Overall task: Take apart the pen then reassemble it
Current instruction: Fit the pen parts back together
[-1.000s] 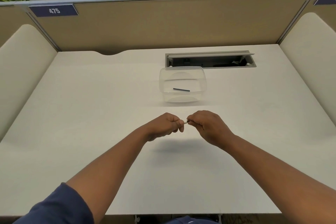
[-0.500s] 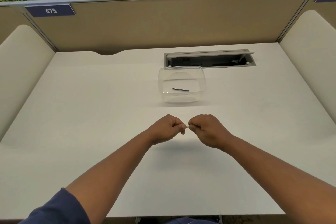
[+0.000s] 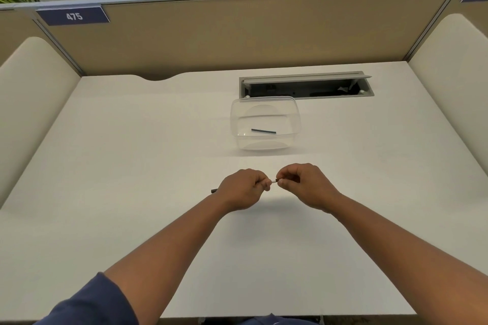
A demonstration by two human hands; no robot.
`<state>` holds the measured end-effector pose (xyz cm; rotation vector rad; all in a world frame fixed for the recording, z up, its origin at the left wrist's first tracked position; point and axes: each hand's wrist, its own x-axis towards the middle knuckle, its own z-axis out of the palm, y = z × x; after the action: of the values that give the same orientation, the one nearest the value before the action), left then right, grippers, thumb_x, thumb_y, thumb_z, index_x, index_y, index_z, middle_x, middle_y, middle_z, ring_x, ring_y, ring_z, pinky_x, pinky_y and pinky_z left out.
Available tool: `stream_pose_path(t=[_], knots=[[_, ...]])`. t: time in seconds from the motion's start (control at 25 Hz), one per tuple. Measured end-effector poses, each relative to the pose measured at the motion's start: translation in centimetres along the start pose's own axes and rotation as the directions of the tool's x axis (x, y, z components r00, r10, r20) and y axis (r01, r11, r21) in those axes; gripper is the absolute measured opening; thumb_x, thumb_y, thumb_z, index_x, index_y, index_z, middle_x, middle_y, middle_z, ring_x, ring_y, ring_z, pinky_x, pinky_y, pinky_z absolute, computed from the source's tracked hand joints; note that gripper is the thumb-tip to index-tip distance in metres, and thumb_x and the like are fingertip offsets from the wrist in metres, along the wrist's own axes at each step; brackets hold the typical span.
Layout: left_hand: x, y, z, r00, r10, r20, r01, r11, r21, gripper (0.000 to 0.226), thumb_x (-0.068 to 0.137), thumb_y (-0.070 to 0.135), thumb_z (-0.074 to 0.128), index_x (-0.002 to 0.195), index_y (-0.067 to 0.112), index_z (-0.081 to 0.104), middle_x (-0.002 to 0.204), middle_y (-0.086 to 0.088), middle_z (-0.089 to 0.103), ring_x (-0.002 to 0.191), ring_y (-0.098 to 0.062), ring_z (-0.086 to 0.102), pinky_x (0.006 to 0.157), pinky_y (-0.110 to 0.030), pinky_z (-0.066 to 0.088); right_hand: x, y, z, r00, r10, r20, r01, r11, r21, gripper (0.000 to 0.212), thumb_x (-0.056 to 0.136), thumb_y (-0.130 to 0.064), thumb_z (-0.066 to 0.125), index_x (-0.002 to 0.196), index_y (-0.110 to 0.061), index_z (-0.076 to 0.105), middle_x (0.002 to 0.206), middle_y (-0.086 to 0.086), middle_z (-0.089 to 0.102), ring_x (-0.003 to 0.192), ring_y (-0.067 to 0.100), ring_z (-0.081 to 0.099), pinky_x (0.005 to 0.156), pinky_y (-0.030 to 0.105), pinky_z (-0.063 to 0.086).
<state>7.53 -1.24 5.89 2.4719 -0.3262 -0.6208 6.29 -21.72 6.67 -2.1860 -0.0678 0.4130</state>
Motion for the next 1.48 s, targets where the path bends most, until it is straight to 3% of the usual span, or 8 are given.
stream_pose_path(t=[0.24, 0.52, 0.68, 0.8, 0.92, 1.0, 1.32, 1.48], knots=[[0.4, -0.4, -0.3, 1.0, 0.007, 0.024, -0.007, 1.0, -0.002, 0.031, 0.104, 0.042, 0.044, 0.096, 0.032, 0.072, 0.104, 0.01, 0.07, 0.091, -0.015, 0.06, 0.083, -0.037, 0.051, 0.0, 0.9, 0.5, 0.983, -0.166, -0.077, 0.16, 0.984, -0.078, 0.012, 0.089, -0.018, 0.073, 0.1, -0.018, 0.076, 0.085, -0.005, 0.071, 0.077, 0.003, 0.059, 0.072, 0.02, 0.046], [0.2, 0.0, -0.2, 0.999, 0.035, 0.019, -0.035, 0.999, -0.011, 0.03, 0.104, 0.042, 0.046, 0.095, 0.031, 0.073, 0.094, 0.017, 0.066, 0.087, -0.011, 0.058, 0.077, -0.032, 0.048, 0.1, 1.0, 0.9, 0.947, -0.318, -0.047, 0.297, 0.921, -0.253, 0.01, 0.093, -0.016, 0.065, 0.086, -0.016, 0.072, 0.071, -0.003, 0.064, 0.07, 0.015, 0.054, 0.065, 0.032, 0.046], [-0.2, 0.3, 0.2, 0.995, 0.088, -0.052, -0.083, 0.991, 0.101, 0.029, 0.103, 0.04, 0.048, 0.084, 0.033, 0.069, 0.079, 0.016, 0.061, 0.08, -0.011, 0.055, 0.065, -0.029, 0.037, -0.2, 0.8, 0.9, 0.971, -0.24, -0.009, 0.233, 0.95, -0.207, 0.015, 0.095, -0.017, 0.063, 0.083, -0.014, 0.072, 0.067, -0.008, 0.06, 0.067, 0.012, 0.053, 0.063, 0.028, 0.042], [-0.5, 0.2, 0.6, 0.982, 0.166, -0.09, -0.145, 0.968, 0.205, 0.041, 0.102, 0.039, 0.047, 0.063, 0.026, 0.045, 0.062, 0.004, 0.051, 0.067, -0.02, 0.05, 0.055, -0.031, 0.033, -0.2, 0.5, 0.7, 0.997, -0.046, 0.065, 0.046, 0.999, 0.01, 0.019, 0.094, -0.015, 0.062, 0.078, -0.012, 0.072, 0.067, -0.008, 0.062, 0.062, 0.007, 0.051, 0.062, 0.022, 0.041], [-0.8, 0.3, 1.1, 0.97, 0.225, -0.09, -0.189, 0.934, 0.304, 0.04, 0.099, 0.045, 0.039, 0.074, 0.019, 0.055, 0.069, 0.001, 0.058, 0.07, -0.023, 0.055, 0.059, -0.037, 0.048, -0.2, 0.5, 0.3, 0.967, 0.131, 0.218, -0.181, 0.956, 0.229, 0.024, 0.09, -0.006, 0.058, 0.071, -0.014, 0.07, 0.072, 0.003, 0.064, 0.066, 0.016, 0.051, 0.064, 0.026, 0.041], [-0.8, 0.1, 1.5, 0.965, 0.251, -0.081, -0.211, 0.919, 0.333, 0.043, 0.098, 0.048, 0.034, 0.083, 0.02, 0.062, 0.075, 0.002, 0.061, 0.073, -0.022, 0.057, 0.063, -0.041, 0.052, -0.3, 0.7, 0.2, 0.932, 0.171, 0.319, -0.253, 0.938, 0.238, 0.026, 0.091, -0.005, 0.053, 0.071, -0.014, 0.066, 0.071, 0.007, 0.062, 0.066, 0.021, 0.048, 0.062, 0.028, 0.038], [-0.5, -0.7, 1.7, 0.961, 0.276, -0.011, -0.263, 0.926, 0.271, 0.029, 0.103, 0.045, 0.048, 0.103, 0.025, 0.07, 0.088, 0.005, 0.065, 0.085, -0.019, 0.058, 0.076, -0.044, 0.051, -0.9, 0.7, 0.6, 0.964, 0.104, 0.243, -0.137, 0.983, 0.121, 0.015, 0.096, -0.024, 0.063, 0.087, -0.018, 0.073, 0.077, -0.006, 0.067, 0.067, 0.009, 0.053, 0.065, 0.024, 0.045], [-0.1, -1.5, 1.4, 0.936, 0.319, -0.15, -0.26, 0.912, 0.319, 0.034, 0.093, 0.056, 0.059, 0.109, 0.028, 0.071, 0.097, 0.008, 0.071, 0.09, -0.016, 0.06, 0.081, -0.033, 0.037, -0.9, 1.0, 0.6, 0.977, 0.118, 0.179, -0.135, 0.987, 0.084, 0.013, 0.095, -0.024, 0.065, 0.084, -0.019, 0.072, 0.073, -0.008, 0.062, 0.064, 0.008, 0.05, 0.06, 0.023, 0.041]])
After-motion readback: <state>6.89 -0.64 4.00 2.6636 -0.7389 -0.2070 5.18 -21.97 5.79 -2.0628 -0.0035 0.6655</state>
